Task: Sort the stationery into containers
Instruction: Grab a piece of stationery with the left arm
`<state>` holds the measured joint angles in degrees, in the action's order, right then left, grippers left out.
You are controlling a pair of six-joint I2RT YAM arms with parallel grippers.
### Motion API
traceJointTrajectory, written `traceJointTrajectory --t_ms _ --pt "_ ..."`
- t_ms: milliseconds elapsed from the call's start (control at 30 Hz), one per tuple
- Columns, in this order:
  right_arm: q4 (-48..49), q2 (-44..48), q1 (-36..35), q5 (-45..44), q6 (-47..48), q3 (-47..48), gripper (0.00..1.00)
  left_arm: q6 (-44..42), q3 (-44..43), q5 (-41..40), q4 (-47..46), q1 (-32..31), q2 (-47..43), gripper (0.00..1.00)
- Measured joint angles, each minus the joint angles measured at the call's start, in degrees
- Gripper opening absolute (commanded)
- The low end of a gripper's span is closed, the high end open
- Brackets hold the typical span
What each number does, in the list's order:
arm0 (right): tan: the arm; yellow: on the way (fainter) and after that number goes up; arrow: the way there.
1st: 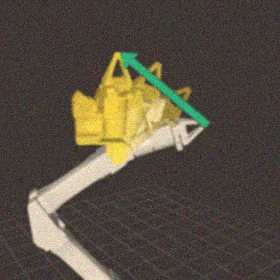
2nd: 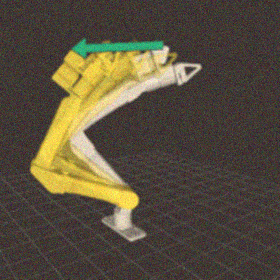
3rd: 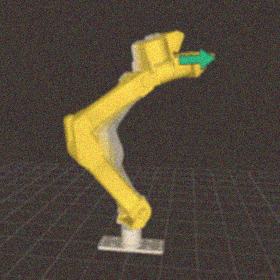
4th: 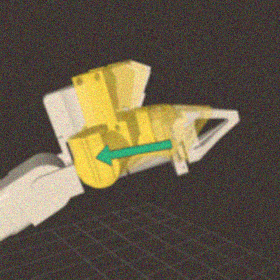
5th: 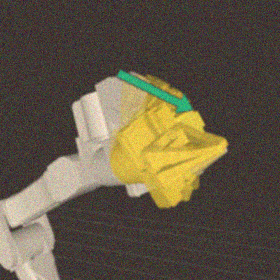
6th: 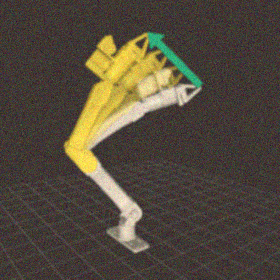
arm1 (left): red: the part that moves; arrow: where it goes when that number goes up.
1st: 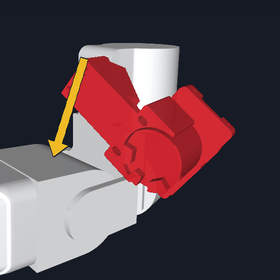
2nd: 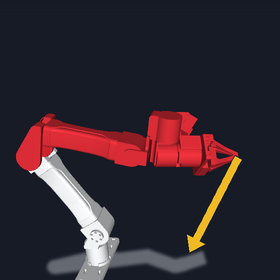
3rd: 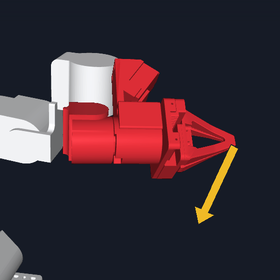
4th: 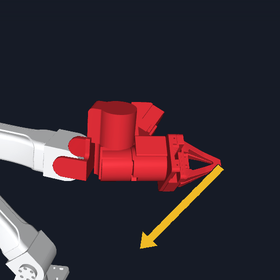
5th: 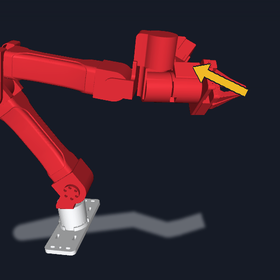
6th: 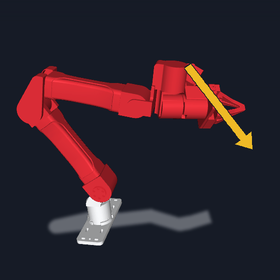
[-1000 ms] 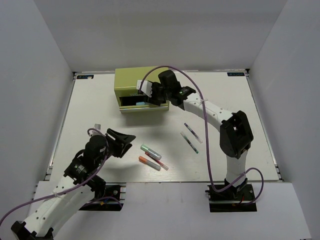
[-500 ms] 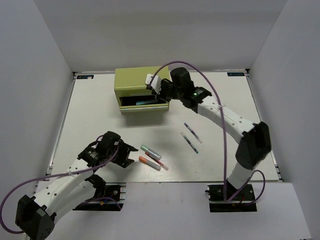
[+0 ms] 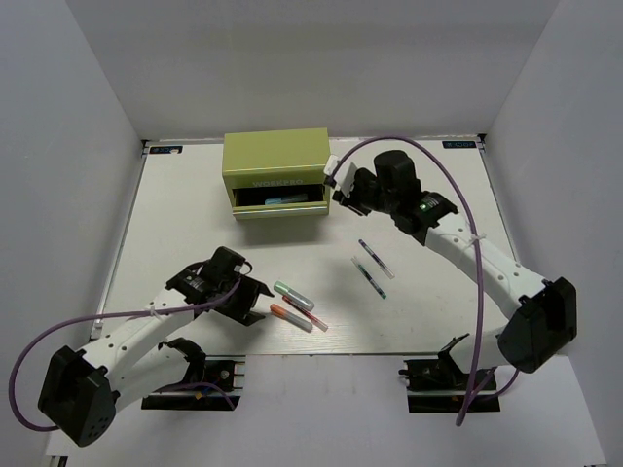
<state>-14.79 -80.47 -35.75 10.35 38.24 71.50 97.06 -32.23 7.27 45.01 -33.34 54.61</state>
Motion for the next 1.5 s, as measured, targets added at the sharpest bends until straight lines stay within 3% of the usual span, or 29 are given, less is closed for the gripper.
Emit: traceJointTrajectory --t_ms 300,567,1100,1500 --pt "1.36 8.52 2.21 -0.7 1.09 -5.44 0.4 -1.49 0.83 0.72 -1.97 -0.5 7.34 0.65" --pt "1.27 10.49 4.04 0.11 -0.48 -8.07 0.42 -3.08 -5.49 0.17 -2.32 -0.59 12.83 0.65" --pt "2.6 16.44 5.29 2.86 -3.8 -12.37 0.43 -2.82 -3.34 0.2 -1.51 -2.43 15.52 0.58" --pt "2.89 19.47 5.97 4.07 -5.11 -15.47 0.43 -1.14 -5.7 1.81 -7.54 -5.05 27.15 0.57"
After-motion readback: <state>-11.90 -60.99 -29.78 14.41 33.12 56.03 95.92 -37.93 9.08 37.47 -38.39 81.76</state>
